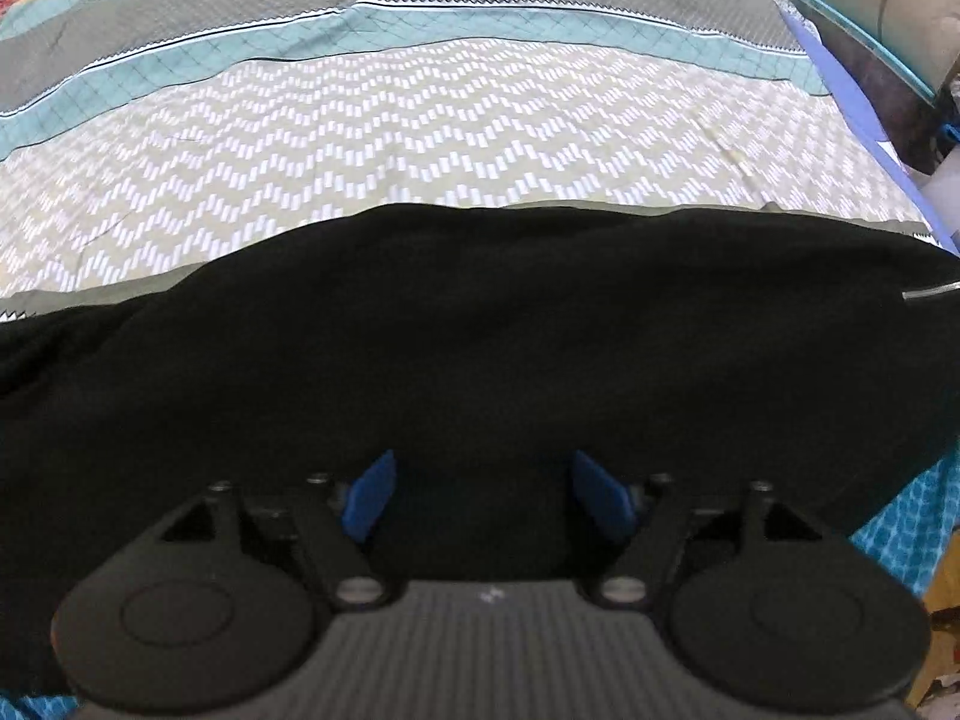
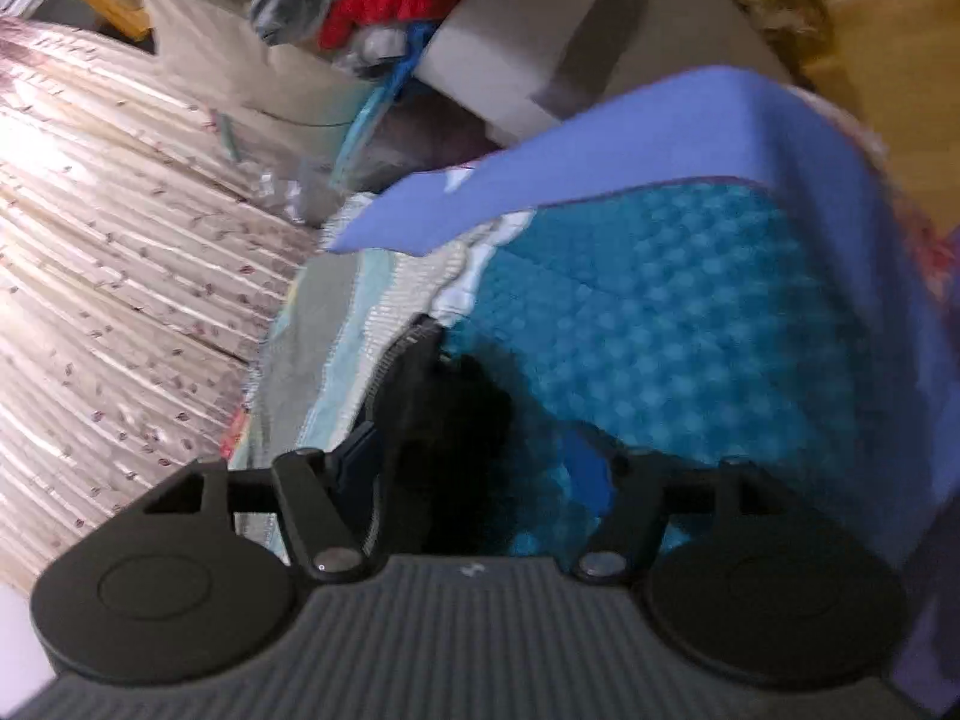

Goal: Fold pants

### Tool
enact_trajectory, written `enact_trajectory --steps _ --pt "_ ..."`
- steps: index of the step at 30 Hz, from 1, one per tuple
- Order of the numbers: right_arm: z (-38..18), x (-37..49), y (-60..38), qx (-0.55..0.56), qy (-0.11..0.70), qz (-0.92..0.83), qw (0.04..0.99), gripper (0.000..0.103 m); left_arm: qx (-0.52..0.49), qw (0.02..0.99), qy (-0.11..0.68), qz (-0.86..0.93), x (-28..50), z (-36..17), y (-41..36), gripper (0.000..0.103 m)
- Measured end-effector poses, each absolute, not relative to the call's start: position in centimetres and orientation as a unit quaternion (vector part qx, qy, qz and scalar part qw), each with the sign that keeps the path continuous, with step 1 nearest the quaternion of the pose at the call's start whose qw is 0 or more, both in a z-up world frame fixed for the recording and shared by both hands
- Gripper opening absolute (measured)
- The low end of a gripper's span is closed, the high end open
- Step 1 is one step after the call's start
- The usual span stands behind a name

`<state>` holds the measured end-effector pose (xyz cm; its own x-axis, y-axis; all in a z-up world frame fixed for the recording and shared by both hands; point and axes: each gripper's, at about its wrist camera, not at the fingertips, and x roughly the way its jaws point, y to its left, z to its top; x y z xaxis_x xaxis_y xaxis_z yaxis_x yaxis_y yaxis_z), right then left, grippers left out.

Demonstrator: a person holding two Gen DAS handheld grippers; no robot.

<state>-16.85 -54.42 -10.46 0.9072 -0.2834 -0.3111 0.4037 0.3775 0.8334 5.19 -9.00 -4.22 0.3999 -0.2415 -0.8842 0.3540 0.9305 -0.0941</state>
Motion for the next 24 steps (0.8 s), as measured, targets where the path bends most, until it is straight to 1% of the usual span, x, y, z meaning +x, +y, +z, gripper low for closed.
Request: enact_trajectory --steps 1,3,5,7,8,12,16,19,21,24 --pt "-10.0 -15.6 -54.5 0.506 0.063 -0.203 0.836 0.069 0.055 0.834 0.519 -0.176 5.2 -4.2 -9.3 0.067" --pt "-9.2 -14.5 -55.5 0.477 0.096 -0.193 0.852 0.067 0.059 0.834 0.521 -0.173 5.1 -4.2 -9.8 0.068" --pt "-8.8 -12.4 -55.8 0.451 0.139 -0.175 0.864 0.039 0.062 0.834 0.522 -0.169 5.0 -4.2 -10.0 0.069" --pt "-8.3 -11.6 -56.1 0.432 0.157 -0.173 0.871 0.031 0.059 0.834 0.523 -0.167 4.9 -4.3 -9.9 0.069" --pt "-7.7 -11.7 -56.0 0.426 0.155 -0.172 0.875 0.029 0.055 0.834 0.524 -0.166 4.9 -4.2 -9.7 0.069" --pt "-4.2 -12.4 -53.5 0.373 0.111 -0.157 0.908 0.028 0.034 0.832 0.528 -0.165 5.3 -3.9 -8.6 0.068" --pt "-0.3 -11.3 -48.1 0.235 0.108 -0.107 0.96 0.028 0.004 0.834 0.528 -0.162 5.5 -3.2 -6.9 0.068" --pt "0.5 -9.2 -41.7 0.104 0.144 -0.046 0.983 0.028 -0.015 0.838 0.522 -0.157 5.4 -2.9 -5.4 0.068" --pt "-1.0 -7.8 -37.8 0.023 0.184 -0.013 0.983 0.029 -0.027 0.838 0.523 -0.155 5.2 -2.9 -4.5 0.068" --pt "-4.9 -5.5 -32.6 -0.084 0.258 0.003 0.962 0.032 -0.032 0.836 0.524 -0.159 4.7 -2.9 -3.9 0.068"
